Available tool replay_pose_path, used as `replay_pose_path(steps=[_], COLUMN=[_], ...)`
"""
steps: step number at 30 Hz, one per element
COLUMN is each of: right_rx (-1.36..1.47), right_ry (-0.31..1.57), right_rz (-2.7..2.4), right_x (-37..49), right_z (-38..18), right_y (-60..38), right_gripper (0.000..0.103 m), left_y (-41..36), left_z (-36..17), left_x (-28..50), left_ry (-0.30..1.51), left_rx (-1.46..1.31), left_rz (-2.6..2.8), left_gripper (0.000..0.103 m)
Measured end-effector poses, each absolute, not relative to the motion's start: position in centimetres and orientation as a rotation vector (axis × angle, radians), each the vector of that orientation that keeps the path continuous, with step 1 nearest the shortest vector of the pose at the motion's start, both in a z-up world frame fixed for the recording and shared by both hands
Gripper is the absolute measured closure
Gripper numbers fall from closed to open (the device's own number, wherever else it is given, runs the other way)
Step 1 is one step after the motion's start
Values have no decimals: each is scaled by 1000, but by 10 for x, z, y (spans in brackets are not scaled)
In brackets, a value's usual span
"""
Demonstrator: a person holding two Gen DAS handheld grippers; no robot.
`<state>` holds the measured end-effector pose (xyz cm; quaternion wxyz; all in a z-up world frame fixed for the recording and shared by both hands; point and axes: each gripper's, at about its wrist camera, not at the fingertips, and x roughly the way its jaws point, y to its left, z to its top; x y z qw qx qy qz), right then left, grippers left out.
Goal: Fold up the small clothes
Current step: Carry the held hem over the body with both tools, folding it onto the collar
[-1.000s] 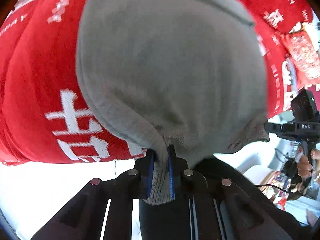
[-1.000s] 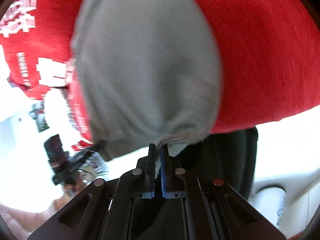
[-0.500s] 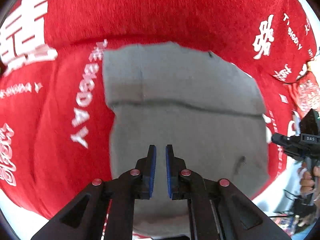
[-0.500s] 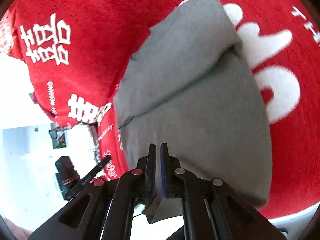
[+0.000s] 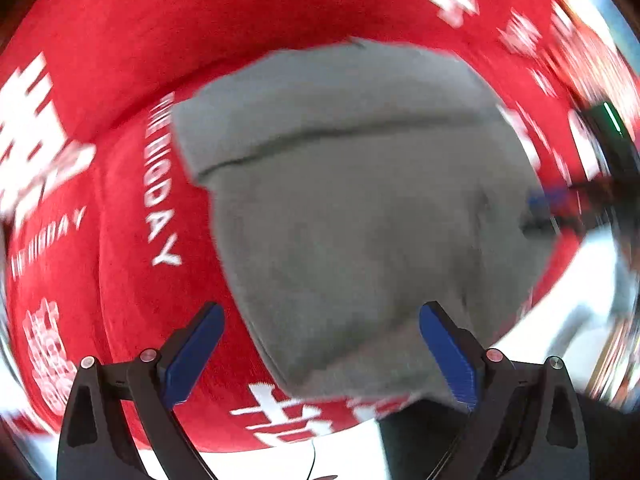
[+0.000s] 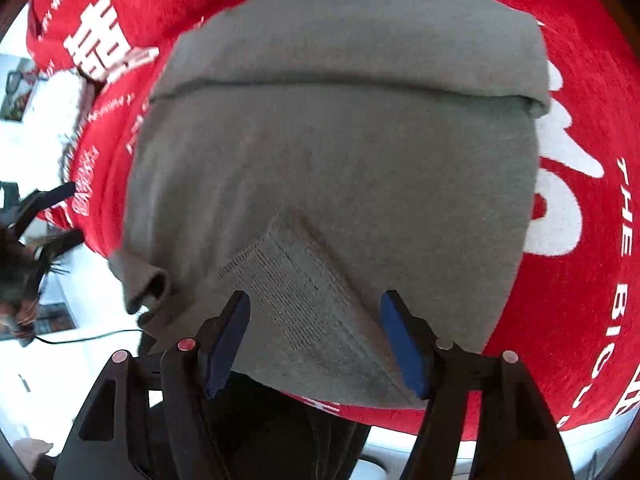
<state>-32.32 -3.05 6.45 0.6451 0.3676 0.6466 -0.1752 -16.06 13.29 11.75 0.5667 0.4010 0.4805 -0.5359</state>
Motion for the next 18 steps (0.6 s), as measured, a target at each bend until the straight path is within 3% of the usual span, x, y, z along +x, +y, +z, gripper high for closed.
replay_pose_path(steps=[4,7,9,11,12,14,18], right_rx=[771,731,712,664,637,595,563], right_ry=[1509,1521,1533,1572,1584,1600,1555], right_rz=[-409,-417,-426,-439,-436,-405,-437], right_x=[-321,-315,-312,-305,-303,-298,-300], right_z=[57,54,49,42,41,43,69], right_y=[-17,-15,-14,-11,-9,-3,1], right_gripper=[33,36,52,64,77,97,97], left_y=[142,137,130,122,120,120,126], left_z=[102,88,78,66,63,67,91], left_x=[-210,-227,-228,-219,-211,-198,-167], left_ry=[947,927,947,1052,1128,1194,1287], left_rx=[1209,1252,1240,1213,1165,1088,921], left_rz=[-1432,-1487,-1491,-1464,-1460,-1448,-1413], left_gripper=[6,6,29,80,90,93,93])
